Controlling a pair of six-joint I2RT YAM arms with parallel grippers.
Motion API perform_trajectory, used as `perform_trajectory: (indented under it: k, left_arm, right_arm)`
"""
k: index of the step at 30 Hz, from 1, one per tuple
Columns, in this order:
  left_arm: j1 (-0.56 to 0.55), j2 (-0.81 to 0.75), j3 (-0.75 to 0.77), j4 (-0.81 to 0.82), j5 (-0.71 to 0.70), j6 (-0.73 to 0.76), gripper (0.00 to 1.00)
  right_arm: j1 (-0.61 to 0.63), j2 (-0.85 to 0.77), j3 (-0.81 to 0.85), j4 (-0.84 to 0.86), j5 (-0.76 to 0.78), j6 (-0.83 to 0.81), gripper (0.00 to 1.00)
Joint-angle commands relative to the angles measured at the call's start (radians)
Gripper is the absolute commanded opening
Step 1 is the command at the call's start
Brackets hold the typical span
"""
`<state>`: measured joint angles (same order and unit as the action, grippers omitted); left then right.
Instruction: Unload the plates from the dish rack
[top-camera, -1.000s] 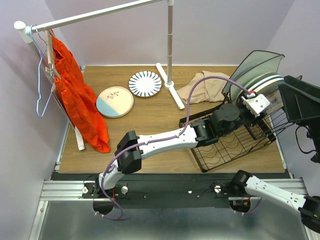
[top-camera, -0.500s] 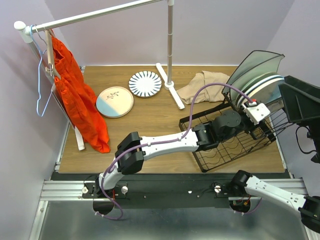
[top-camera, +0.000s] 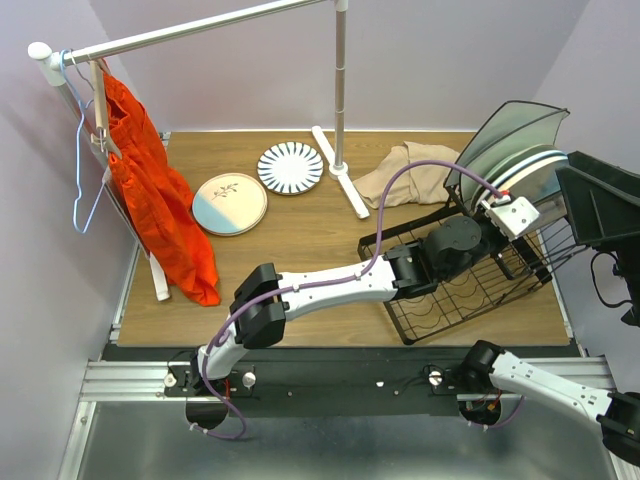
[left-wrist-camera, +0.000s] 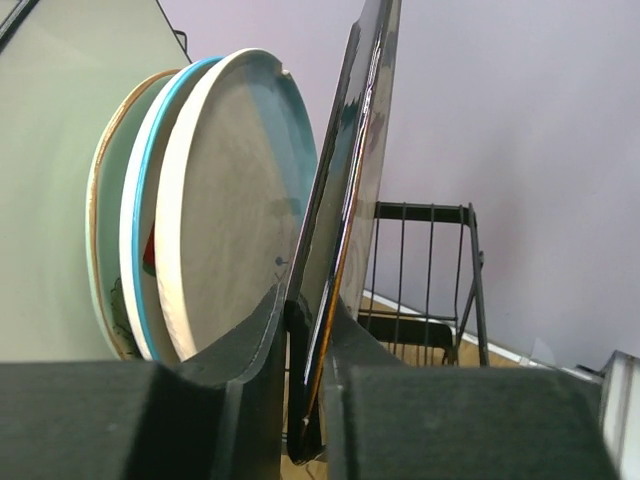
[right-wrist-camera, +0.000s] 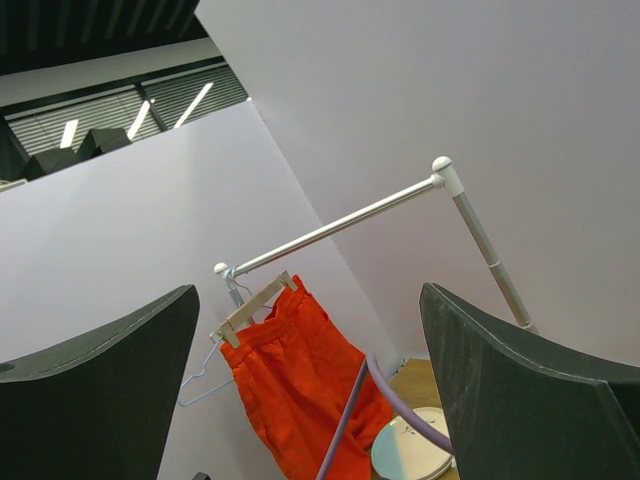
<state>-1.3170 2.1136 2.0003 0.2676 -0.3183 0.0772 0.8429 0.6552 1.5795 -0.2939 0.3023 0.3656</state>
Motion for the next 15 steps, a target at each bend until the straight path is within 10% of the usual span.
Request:
perform_trajectory:
  k: [1, 4, 15]
  left_arm:
    - [-0.011, 0.0, 0.029, 0.059, -0.007, -0.03, 0.13]
    - [-0.011, 0.002, 0.031, 0.059, -0.011, -0.033, 0.0]
    - [-0.018, -0.02, 0.058, 0.065, -0.044, -0.062, 0.0]
  right_arm:
    - [0.001, -0.002, 0.005, -0.004, 0.029, -0.004, 1.0]
    - [0.001, -0.003, -0.001, -0.004, 0.031, -0.004, 1.0]
    - [0.001, -0.006, -0.007, -0.001, 0.04, -0.002, 1.0]
